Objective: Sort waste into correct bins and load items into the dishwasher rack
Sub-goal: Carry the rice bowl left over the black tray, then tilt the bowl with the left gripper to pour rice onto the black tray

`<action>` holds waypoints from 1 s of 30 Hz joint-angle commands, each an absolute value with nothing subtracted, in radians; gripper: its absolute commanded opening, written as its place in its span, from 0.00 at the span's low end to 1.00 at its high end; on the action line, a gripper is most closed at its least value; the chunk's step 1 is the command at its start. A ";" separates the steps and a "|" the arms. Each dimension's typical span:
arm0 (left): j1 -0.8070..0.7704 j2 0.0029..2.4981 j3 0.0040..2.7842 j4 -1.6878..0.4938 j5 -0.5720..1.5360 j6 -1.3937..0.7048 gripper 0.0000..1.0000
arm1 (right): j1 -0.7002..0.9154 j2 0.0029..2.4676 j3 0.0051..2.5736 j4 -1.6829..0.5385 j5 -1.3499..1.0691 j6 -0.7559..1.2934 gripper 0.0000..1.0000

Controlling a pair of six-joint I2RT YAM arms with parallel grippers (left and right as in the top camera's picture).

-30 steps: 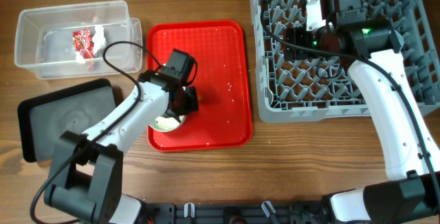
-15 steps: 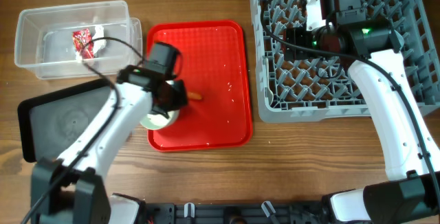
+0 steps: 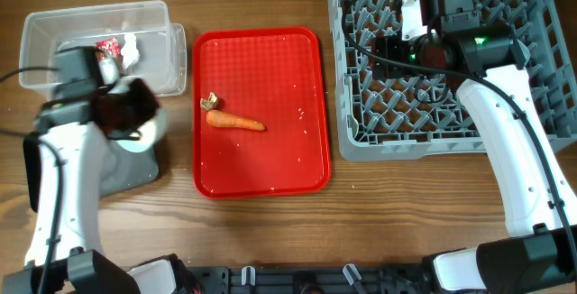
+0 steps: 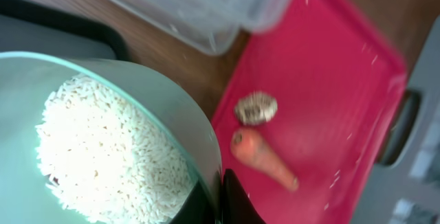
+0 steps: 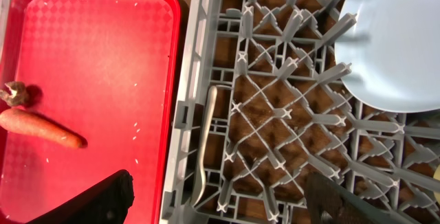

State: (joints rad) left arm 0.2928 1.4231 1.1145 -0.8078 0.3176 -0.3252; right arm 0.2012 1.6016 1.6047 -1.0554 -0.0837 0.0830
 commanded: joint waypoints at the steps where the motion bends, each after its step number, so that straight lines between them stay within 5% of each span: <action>1: 0.437 1.420 1.133 -0.766 0.530 -0.255 0.04 | 0.202 1.613 1.603 -1.057 -0.067 0.097 0.82; 13: 0.714 1.609 1.133 -0.706 0.956 -0.212 0.04 | 0.202 1.613 1.603 -1.057 -0.067 0.097 0.82; 30: 0.862 1.797 1.133 -0.707 1.423 -0.130 0.04 | 0.202 1.613 1.603 -1.057 -0.067 0.097 0.82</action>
